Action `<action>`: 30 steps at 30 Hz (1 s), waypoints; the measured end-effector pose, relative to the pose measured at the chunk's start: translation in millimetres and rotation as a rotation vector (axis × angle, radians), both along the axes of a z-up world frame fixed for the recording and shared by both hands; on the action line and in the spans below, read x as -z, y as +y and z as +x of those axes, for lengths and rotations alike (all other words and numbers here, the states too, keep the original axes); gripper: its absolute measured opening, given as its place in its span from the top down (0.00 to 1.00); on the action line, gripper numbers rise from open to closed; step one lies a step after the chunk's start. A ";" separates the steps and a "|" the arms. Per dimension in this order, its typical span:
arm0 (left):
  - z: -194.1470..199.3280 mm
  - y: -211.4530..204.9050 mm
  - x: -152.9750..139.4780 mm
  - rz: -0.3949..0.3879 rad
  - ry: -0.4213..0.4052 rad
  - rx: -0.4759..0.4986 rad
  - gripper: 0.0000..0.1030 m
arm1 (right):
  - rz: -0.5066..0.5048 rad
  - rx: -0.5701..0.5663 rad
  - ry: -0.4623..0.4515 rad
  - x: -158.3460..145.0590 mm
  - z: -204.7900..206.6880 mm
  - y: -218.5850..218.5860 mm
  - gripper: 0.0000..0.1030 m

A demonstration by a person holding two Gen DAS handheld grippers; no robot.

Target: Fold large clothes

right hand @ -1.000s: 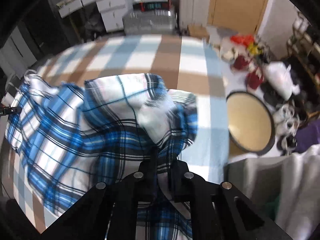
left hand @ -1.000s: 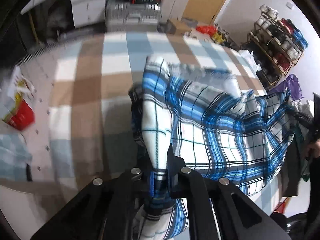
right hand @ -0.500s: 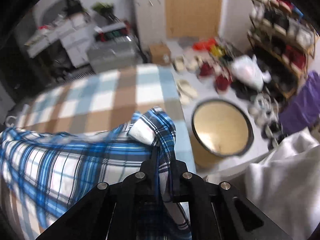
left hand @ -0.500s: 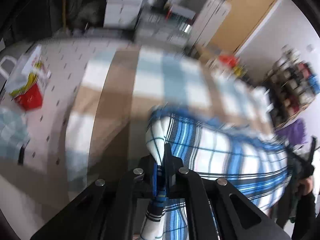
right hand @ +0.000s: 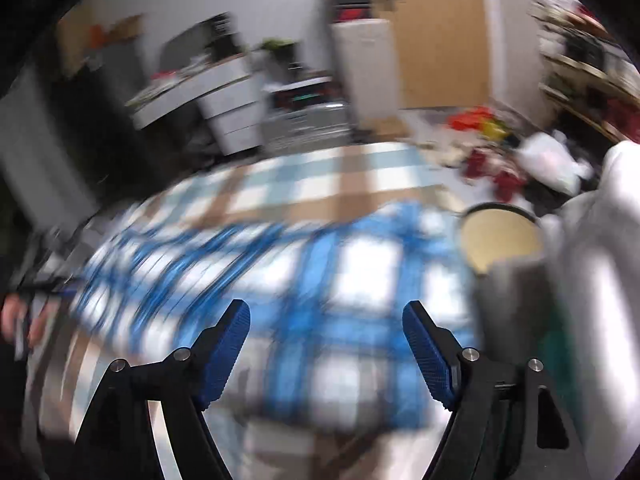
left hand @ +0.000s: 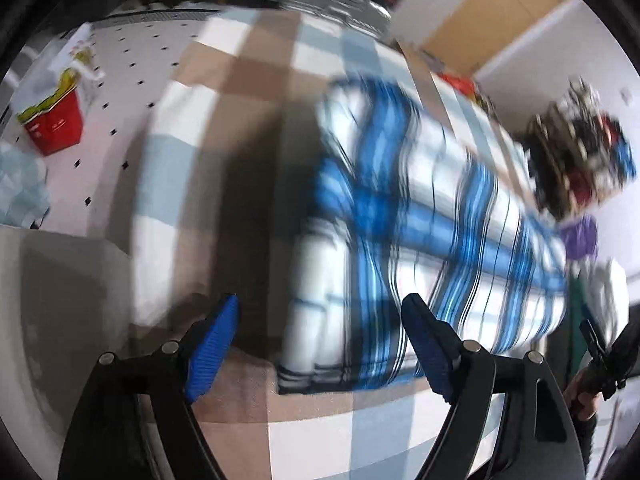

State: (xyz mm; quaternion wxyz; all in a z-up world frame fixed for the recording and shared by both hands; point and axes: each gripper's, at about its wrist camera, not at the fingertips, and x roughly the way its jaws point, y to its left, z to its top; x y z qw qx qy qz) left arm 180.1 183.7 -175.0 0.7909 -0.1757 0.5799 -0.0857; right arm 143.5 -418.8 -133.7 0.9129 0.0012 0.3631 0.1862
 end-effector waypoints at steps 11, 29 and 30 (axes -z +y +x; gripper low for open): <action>-0.3 -25.5 11.1 -0.041 -0.090 -0.035 1.00 | -0.680 -0.244 -0.206 72.7 -5.1 153.1 0.44; -140.8 -14.7 -15.6 0.004 0.007 0.061 0.98 | -0.380 -0.426 0.065 66.0 -123.3 96.7 0.78; -142.0 -15.8 -16.7 0.034 0.020 0.060 0.88 | -0.400 -0.434 0.086 67.1 -131.7 96.6 0.71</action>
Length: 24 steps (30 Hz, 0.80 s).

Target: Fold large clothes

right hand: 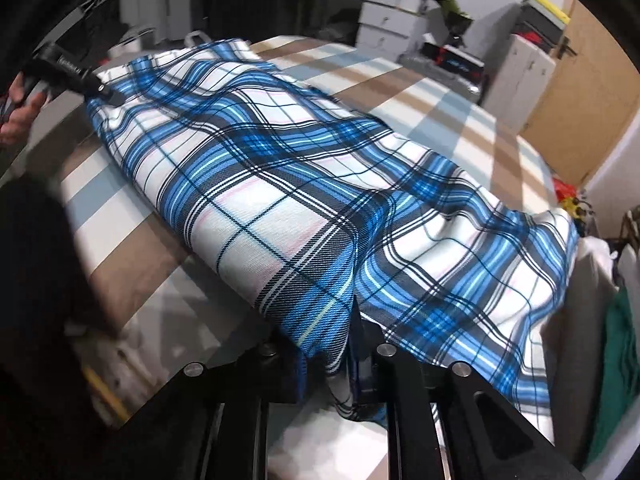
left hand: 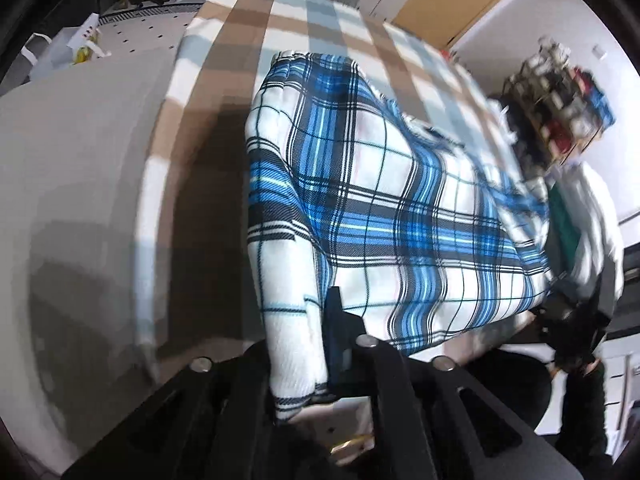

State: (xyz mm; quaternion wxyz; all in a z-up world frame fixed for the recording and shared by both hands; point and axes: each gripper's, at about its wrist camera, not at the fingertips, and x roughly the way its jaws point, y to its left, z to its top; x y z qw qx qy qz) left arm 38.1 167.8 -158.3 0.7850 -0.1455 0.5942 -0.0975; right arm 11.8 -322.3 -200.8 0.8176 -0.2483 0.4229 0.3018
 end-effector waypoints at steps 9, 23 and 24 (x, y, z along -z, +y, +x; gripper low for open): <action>-44.9 -8.1 -92.2 0.194 -0.373 -0.035 0.27 | 0.342 0.024 0.038 -82.1 -8.2 -61.5 0.16; 93.5 -92.7 5.1 -0.089 -0.204 0.111 0.09 | 0.047 0.261 0.190 -42.9 166.6 -32.8 0.16; 100.5 -98.6 22.2 -0.049 -0.153 0.139 0.09 | 0.047 0.281 0.229 -30.3 172.9 -35.3 0.17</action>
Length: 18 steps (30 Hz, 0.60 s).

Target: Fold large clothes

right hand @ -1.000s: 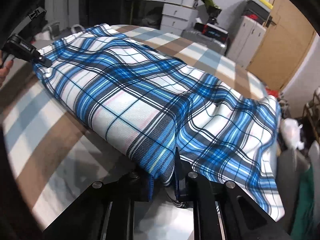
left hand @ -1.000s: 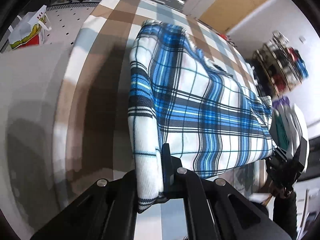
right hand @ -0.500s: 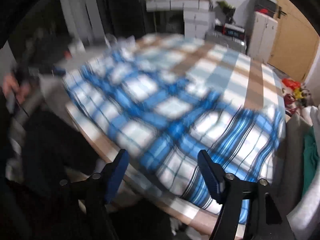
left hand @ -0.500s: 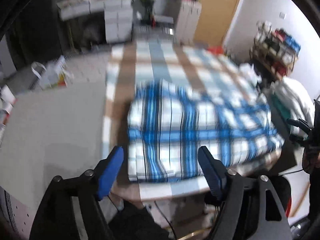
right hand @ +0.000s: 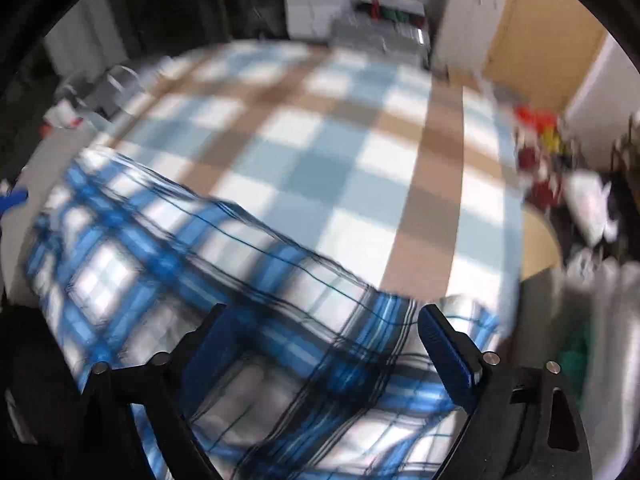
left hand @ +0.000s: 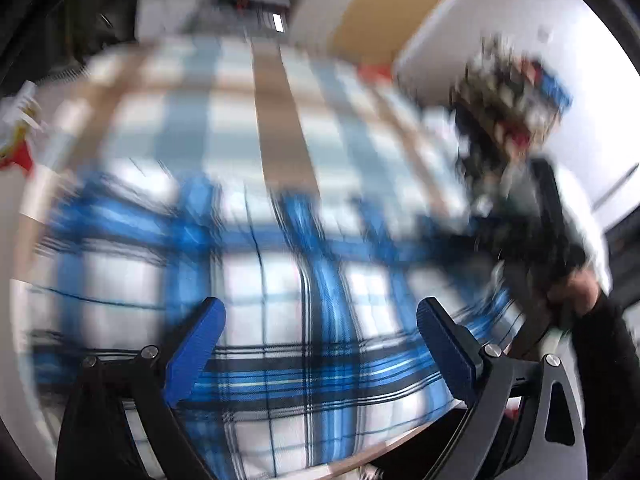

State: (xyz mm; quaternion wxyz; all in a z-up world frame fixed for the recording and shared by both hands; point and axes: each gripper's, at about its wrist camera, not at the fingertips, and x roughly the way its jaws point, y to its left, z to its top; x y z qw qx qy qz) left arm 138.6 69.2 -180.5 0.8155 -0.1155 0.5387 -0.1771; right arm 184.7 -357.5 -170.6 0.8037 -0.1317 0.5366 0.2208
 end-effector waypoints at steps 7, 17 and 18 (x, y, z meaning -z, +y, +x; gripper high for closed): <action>14.6 -19.1 39.1 0.290 -0.015 0.101 0.09 | -0.036 0.067 -0.051 42.0 5.4 -12.3 0.19; 3.7 14.8 17.1 0.122 -0.064 -0.017 0.09 | 0.109 0.069 -0.052 -17.5 -20.8 20.1 0.22; 10.0 13.6 25.4 0.158 -0.036 -0.023 0.09 | 0.152 0.061 -0.023 -20.8 -27.8 25.8 0.22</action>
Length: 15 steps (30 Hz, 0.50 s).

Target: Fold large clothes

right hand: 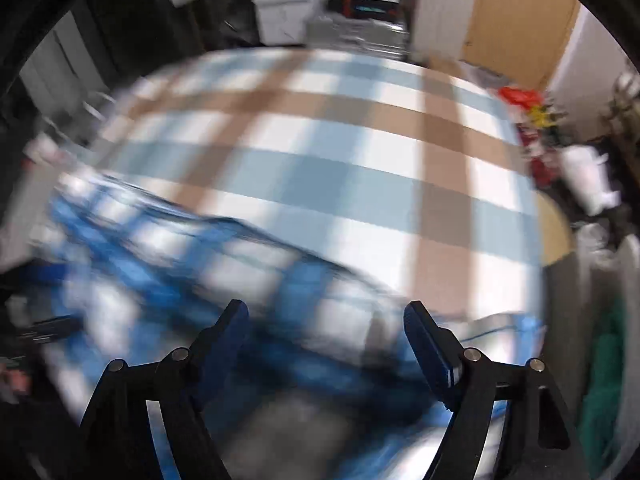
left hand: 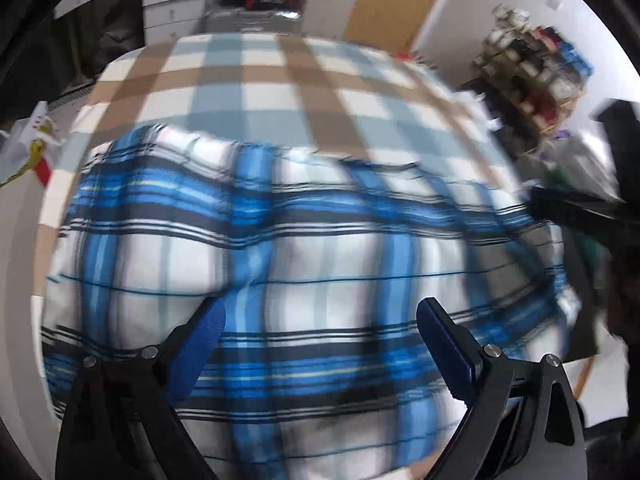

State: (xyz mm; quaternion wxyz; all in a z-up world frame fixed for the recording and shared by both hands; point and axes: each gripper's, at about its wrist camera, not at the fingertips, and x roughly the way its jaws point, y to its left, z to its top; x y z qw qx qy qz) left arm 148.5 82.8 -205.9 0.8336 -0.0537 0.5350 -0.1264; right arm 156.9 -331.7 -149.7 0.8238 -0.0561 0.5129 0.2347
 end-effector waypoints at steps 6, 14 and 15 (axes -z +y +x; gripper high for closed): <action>14.7 -5.2 22.7 0.069 0.061 -0.016 0.09 | 0.009 -0.044 0.042 23.4 -51.7 63.4 0.30; -16.7 6.9 8.9 0.065 0.044 -0.038 0.09 | -0.041 0.028 0.081 36.2 -60.7 74.3 0.61; -5.7 16.9 11.5 0.073 0.038 -0.049 0.09 | 0.038 0.027 0.087 24.0 -58.1 74.5 0.61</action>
